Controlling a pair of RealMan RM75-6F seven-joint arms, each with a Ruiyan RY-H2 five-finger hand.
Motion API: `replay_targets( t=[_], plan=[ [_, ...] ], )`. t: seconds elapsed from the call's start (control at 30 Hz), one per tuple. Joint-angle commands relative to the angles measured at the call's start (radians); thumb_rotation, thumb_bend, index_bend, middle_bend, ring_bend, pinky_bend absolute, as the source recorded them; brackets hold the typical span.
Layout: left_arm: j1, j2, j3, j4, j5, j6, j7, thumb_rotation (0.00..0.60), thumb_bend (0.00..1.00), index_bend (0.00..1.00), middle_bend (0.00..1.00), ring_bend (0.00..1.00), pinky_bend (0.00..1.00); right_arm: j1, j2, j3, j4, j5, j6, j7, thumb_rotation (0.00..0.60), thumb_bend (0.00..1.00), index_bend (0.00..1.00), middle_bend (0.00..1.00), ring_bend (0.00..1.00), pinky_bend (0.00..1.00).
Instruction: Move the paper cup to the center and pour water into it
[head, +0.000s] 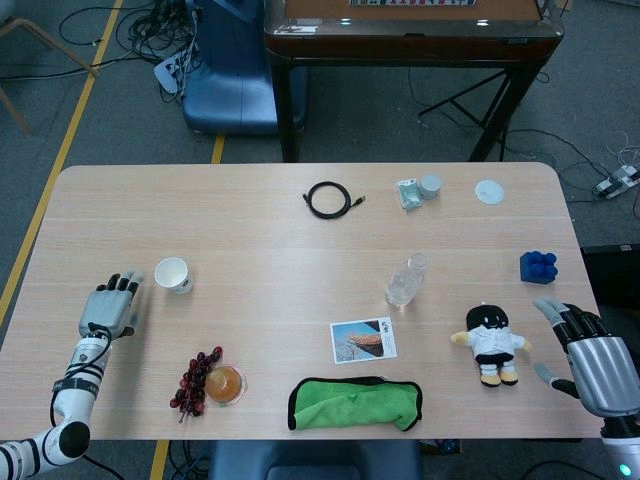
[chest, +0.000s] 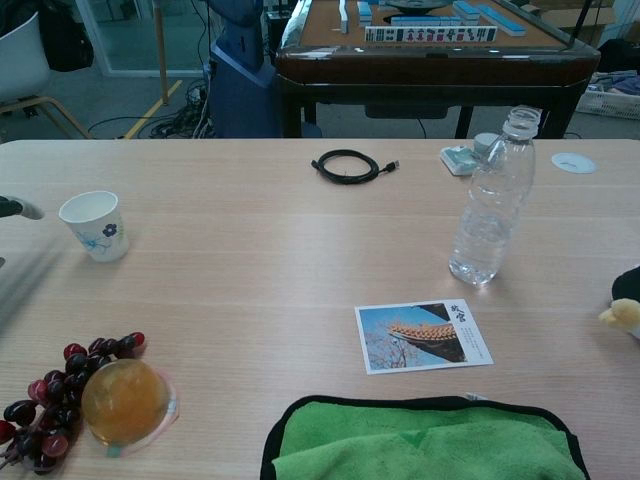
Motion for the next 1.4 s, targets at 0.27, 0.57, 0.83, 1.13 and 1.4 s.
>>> replay_targets(
  t=[0.27,0.57,0.83,1.13,1.4],
  plan=[
    [-0.058,-0.058,0.004,0.080,-0.061,-0.032,0.020,0.600,0.47,0.03,0.00,0.00,0.17,-0.003,0.004,-0.001,0.000,-0.008,0.006,0.008,0.600,0.00,0.16,0.19,0.18,0.29],
    [-0.091,-0.096,0.011,0.125,-0.080,-0.048,0.016,0.600,0.47,0.02,0.00,0.00,0.17,-0.009,0.005,-0.003,-0.002,-0.021,0.018,0.010,0.600,0.00,0.16,0.19,0.18,0.29],
    [-0.116,-0.101,0.016,0.084,-0.069,-0.030,0.028,0.600,0.47,0.02,0.00,0.00,0.17,-0.008,0.004,-0.004,-0.001,-0.023,0.013,0.010,0.600,0.00,0.16,0.19,0.18,0.29],
    [-0.152,-0.124,0.027,0.046,-0.081,-0.013,0.073,0.600,0.47,0.02,0.00,0.00,0.16,-0.012,0.008,-0.006,-0.003,-0.034,0.023,0.015,0.600,0.00,0.16,0.19,0.18,0.29],
    [-0.190,-0.154,0.026,0.040,-0.090,-0.006,0.103,0.600,0.47,0.02,0.00,0.00,0.16,-0.015,0.013,-0.009,-0.006,-0.044,0.030,0.021,0.600,0.00,0.16,0.19,0.18,0.29]
  ],
)
